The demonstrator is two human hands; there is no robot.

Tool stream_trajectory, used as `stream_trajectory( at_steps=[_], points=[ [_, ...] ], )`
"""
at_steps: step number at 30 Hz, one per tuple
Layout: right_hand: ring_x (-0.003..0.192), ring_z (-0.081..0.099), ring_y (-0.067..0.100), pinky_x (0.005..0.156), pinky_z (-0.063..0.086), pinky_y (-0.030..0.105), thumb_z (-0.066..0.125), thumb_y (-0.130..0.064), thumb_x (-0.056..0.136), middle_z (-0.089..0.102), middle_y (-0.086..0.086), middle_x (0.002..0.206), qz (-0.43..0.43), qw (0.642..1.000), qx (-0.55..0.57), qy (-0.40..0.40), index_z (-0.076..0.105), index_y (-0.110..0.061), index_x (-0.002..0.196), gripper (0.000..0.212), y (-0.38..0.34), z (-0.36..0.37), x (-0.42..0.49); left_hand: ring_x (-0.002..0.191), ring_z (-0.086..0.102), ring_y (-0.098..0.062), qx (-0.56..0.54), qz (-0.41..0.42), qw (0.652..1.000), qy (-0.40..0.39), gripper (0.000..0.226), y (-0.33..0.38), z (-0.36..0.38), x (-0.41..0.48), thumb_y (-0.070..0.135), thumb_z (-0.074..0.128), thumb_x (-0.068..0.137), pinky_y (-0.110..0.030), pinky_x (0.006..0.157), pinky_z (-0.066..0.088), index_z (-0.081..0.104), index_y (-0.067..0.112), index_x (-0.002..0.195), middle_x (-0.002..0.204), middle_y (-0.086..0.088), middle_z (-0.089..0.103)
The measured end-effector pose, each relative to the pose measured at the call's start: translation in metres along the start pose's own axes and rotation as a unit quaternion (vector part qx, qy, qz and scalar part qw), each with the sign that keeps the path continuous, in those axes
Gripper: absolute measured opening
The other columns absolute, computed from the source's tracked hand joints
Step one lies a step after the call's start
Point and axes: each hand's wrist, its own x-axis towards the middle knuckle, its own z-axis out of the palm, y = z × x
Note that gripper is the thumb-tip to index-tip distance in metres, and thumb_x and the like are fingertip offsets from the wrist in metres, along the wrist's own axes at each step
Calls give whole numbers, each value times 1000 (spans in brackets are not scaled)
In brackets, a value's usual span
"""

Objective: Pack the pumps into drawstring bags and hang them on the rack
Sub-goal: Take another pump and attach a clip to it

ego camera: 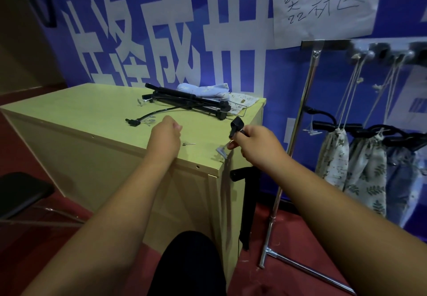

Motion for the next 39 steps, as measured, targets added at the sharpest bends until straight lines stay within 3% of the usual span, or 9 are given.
stream_trajectory(
  at_steps=[4, 9, 12, 14, 19, 24, 31, 36, 39],
  points=[
    [59, 55, 15, 58, 44, 30, 53, -28, 112, 84, -8, 93, 25, 998, 65, 0, 70, -16, 105, 22, 5, -3, 0, 82, 69, -16, -175, -5, 984, -14, 17, 34, -6, -23, 17, 58, 106, -29, 65, 55, 69, 21, 119, 98, 0, 76],
    [67, 55, 20, 68, 42, 41, 52, -28, 113, 84, -5, 95, 33, 992, 121, 1, 68, -11, 112, 23, 14, -9, -5, 78, 74, -18, -321, -4, 932, -169, 22, 71, 14, -49, 5, 70, 99, -39, 82, 65, 79, 20, 112, 82, 4, 77],
    [68, 57, 20, 68, 44, 41, 51, -26, 113, 84, -4, 95, 37, 991, 130, 12, 69, -10, 112, 23, 21, -15, -10, 80, 75, -22, -314, 6, 934, -171, 21, 81, 30, -62, 10, 74, 96, -41, 79, 64, 81, 27, 106, 75, 10, 74],
    [70, 56, 22, 68, 44, 42, 52, -26, 113, 84, -4, 95, 38, 991, 129, 19, 69, -11, 110, 23, 28, -20, -13, 72, 71, -13, -312, 11, 936, -162, 20, 83, 38, -68, 12, 74, 96, -34, 71, 60, 81, 28, 105, 78, 9, 72],
    [71, 51, 27, 72, 42, 44, 53, -24, 112, 84, 1, 96, 54, 984, 164, 34, 71, -14, 103, 22, 49, -30, -17, 66, 67, -10, -334, 5, 927, -169, 18, 93, 51, -77, 3, 72, 97, -19, 65, 57, 79, 12, 111, 78, 2, 71],
    [54, 52, 11, 60, 42, 32, 58, -21, 112, 84, 1, 90, 59, 974, 214, 44, 71, -6, 109, 20, 62, -41, -22, 71, 69, -14, -369, -1, 909, -191, 19, 101, 64, -82, 1, 72, 96, -23, 68, 58, 80, 14, 109, 83, -7, 68],
    [60, 51, 17, 61, 40, 33, 61, -25, 112, 85, 8, 101, 60, 961, 265, 47, 69, -8, 103, 21, 87, -50, -24, 80, 70, -16, -388, 0, 901, -193, 21, 107, 88, -90, 4, 71, 98, -35, 81, 65, 80, 20, 108, 82, -1, 68],
    [57, 48, 18, 54, 39, 27, 63, -33, 110, 76, 3, 74, 69, 969, 233, 53, 76, -12, 96, 29, 101, -54, -28, 78, 71, -12, -380, 6, 904, -195, 20, 108, 101, -96, 7, 71, 99, -25, 74, 61, 79, 19, 113, 85, 0, 68],
    [61, 48, 23, 61, 39, 34, 65, -40, 108, 63, 4, 64, 76, 970, 222, 55, 81, -18, 91, 32, 111, -54, -28, 77, 71, -10, -390, 4, 899, -199, 21, 108, 108, -97, 5, 70, 99, -33, 81, 64, 79, 19, 113, 84, 2, 66]
  ],
)
